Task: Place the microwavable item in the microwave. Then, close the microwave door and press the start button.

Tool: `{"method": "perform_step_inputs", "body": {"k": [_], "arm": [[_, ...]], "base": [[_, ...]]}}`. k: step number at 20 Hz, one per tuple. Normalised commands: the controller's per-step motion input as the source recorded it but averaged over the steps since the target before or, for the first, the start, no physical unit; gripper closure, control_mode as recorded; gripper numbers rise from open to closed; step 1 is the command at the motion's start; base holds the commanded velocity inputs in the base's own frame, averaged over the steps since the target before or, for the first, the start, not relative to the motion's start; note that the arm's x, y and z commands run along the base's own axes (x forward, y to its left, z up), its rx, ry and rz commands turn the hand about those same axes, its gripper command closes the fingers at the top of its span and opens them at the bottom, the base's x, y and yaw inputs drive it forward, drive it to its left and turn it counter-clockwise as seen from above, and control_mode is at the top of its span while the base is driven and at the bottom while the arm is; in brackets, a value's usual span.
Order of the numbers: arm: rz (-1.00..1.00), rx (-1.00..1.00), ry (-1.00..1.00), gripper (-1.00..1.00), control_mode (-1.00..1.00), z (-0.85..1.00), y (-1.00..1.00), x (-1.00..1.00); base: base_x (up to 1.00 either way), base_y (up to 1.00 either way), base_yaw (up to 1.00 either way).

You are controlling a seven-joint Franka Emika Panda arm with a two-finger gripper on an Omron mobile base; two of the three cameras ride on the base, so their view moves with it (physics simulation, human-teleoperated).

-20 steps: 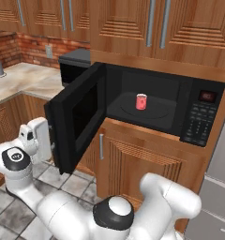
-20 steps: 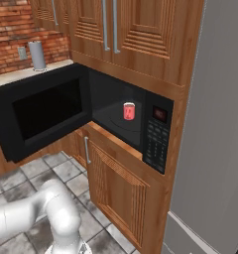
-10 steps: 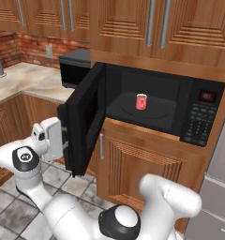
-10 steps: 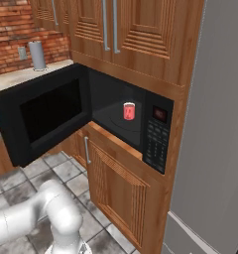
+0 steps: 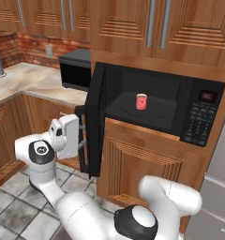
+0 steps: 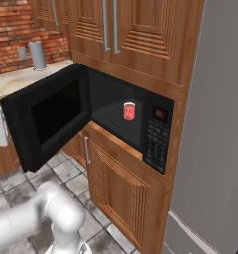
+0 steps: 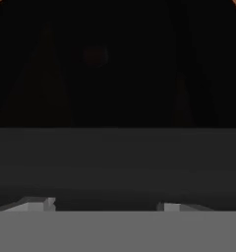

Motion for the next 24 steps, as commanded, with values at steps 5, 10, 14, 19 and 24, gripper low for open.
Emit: {"method": "perform_step_inputs", "body": {"k": [5, 10, 14, 19, 24], "arm": [[0.00, 0.07, 0.00, -1.00, -1.00, 0.03, -1.00, 0.09], [0.05, 0.08, -0.04, -1.00, -1.00, 0.00, -1.00, 0.14], [0.08, 0.09, -0.04, -1.00, -1.00, 0.00, -1.00, 0.19], [0.08, 0.09, -0.01, -1.00, -1.00, 0.05, -1.00, 0.23], [0.06, 0.09, 0.00, -1.00, -1.00, 0.11, -1.00, 0.23]], "base": [[0.00, 0.00, 0.00], [0.00, 0.00, 0.00], [0.00, 0.00, 0.00], [0.00, 0.00, 0.00], [0.00, 0.00, 0.00]]}}
